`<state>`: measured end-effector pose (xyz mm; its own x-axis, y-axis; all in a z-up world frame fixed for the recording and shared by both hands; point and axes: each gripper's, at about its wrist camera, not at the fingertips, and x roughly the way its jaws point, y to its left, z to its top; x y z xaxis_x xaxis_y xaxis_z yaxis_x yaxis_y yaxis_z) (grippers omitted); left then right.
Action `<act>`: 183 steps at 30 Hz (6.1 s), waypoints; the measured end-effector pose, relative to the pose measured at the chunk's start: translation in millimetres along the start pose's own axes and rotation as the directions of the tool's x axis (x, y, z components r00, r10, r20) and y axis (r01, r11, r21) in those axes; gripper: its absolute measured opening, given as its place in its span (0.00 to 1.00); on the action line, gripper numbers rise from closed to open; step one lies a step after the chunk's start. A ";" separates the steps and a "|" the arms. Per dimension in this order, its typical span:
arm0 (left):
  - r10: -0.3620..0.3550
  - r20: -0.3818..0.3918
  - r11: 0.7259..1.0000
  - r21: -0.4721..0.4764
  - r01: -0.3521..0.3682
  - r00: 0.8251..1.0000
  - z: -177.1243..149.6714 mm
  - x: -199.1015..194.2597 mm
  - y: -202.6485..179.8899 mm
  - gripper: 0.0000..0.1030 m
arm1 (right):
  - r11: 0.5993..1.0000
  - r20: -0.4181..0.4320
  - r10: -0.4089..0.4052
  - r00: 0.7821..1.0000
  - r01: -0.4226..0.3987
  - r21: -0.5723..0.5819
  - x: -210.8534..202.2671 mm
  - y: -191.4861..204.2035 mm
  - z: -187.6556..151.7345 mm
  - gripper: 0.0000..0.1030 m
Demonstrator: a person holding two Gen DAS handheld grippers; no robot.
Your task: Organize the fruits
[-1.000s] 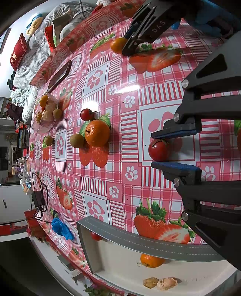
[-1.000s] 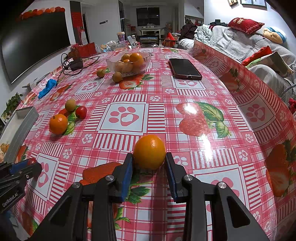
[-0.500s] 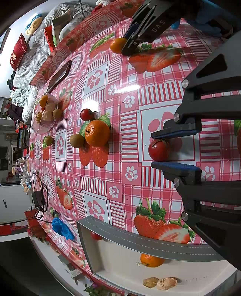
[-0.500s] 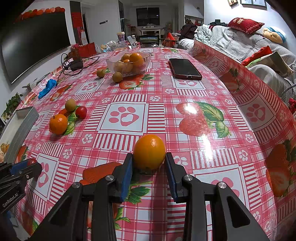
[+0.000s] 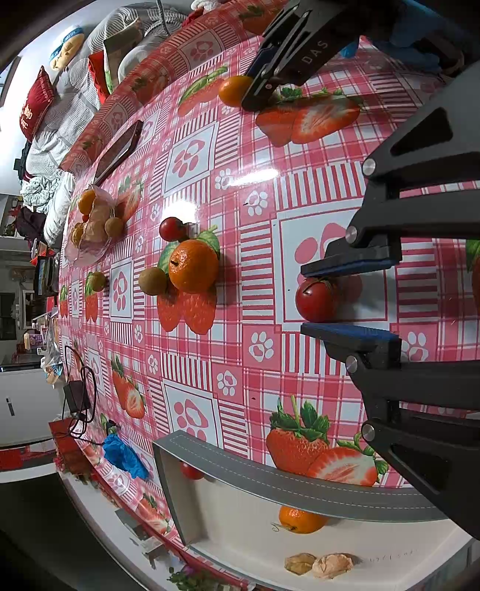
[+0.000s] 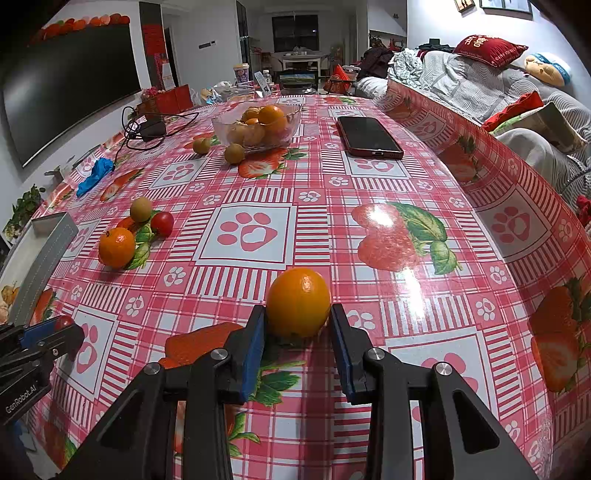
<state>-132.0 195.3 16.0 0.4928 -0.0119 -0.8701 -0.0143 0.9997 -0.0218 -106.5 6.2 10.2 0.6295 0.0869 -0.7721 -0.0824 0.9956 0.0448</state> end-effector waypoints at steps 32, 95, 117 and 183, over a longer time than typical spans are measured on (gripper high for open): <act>0.132 0.013 0.990 0.055 -0.132 0.991 0.5 -14.8 -6.6 0.25 | 1.000 0.000 0.000 1.000 0.000 0.000 -0.1 0.2 -0.1 0.35; 0.141 0.100 0.959 -0.261 -0.110 0.985 -19.9 -76.7 173.7 0.26 | 0.997 -0.059 -0.076 0.995 0.077 0.023 -13.9 14.0 34.7 0.74; 0.142 0.065 0.960 -0.252 -0.121 0.988 -21.1 -67.1 174.2 0.25 | 0.989 -0.114 -0.117 0.987 0.126 0.079 15.0 -31.1 29.5 0.37; 0.263 0.042 0.943 -0.223 -0.248 0.964 -9.5 -73.5 194.4 0.79 | 0.864 -0.239 0.311 0.920 -0.379 -0.333 -12.0 257.7 65.5 1.00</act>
<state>-179.2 390.3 71.1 0.5077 0.2523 -0.8237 -0.3291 0.9404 0.0852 -84.7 264.0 72.5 0.3684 0.3814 -0.8479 -0.5668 0.8150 0.1203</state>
